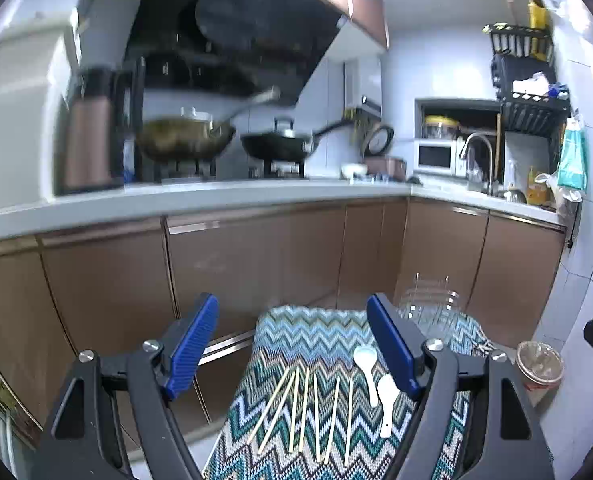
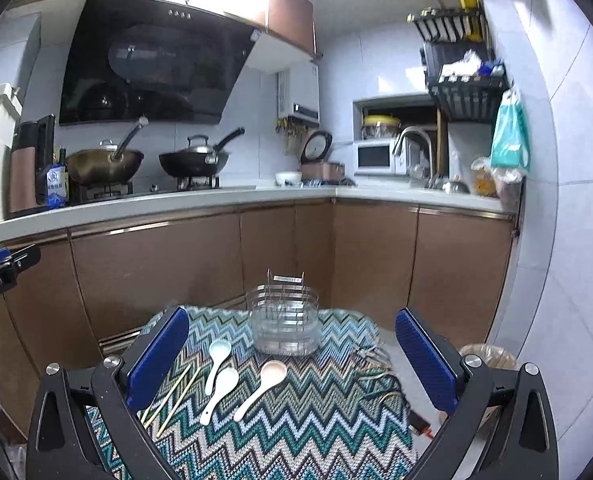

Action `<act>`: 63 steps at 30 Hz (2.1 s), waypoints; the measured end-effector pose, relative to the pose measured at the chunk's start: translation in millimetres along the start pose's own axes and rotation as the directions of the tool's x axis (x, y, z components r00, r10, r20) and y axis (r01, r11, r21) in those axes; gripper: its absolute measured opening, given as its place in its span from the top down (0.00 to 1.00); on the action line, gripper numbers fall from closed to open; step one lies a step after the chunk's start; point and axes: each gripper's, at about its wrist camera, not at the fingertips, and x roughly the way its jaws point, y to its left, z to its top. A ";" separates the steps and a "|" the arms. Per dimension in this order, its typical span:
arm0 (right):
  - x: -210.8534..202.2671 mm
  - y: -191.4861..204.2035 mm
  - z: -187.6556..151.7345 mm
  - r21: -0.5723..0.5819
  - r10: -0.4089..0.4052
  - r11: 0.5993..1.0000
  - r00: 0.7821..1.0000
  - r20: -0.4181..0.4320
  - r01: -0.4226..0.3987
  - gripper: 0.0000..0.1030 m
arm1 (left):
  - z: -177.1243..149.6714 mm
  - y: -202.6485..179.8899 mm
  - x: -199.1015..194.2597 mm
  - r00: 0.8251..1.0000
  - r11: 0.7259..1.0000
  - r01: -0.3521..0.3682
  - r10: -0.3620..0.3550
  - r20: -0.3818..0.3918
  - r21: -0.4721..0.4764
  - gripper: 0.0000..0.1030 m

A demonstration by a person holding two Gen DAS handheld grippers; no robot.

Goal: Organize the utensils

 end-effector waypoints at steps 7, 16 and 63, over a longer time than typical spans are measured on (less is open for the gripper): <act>61.8 -8.3 -20.0 0.045 0.100 0.995 0.982 -0.158 -0.094 0.09 | -14.2 23.0 68.7 0.974 0.998 0.063 -0.066 -0.215 -0.018 0.27; 146.1 -16.3 -57.3 0.119 0.217 0.975 0.908 -0.359 -0.186 0.39 | -66.5 25.2 184.7 0.788 0.975 0.214 -0.207 -0.580 -0.059 0.49; 360.4 -49.0 -138.3 0.312 0.425 0.905 0.611 -0.668 -0.288 0.86 | -150.4 6.2 354.6 0.505 0.978 0.198 -0.041 -0.862 0.070 0.96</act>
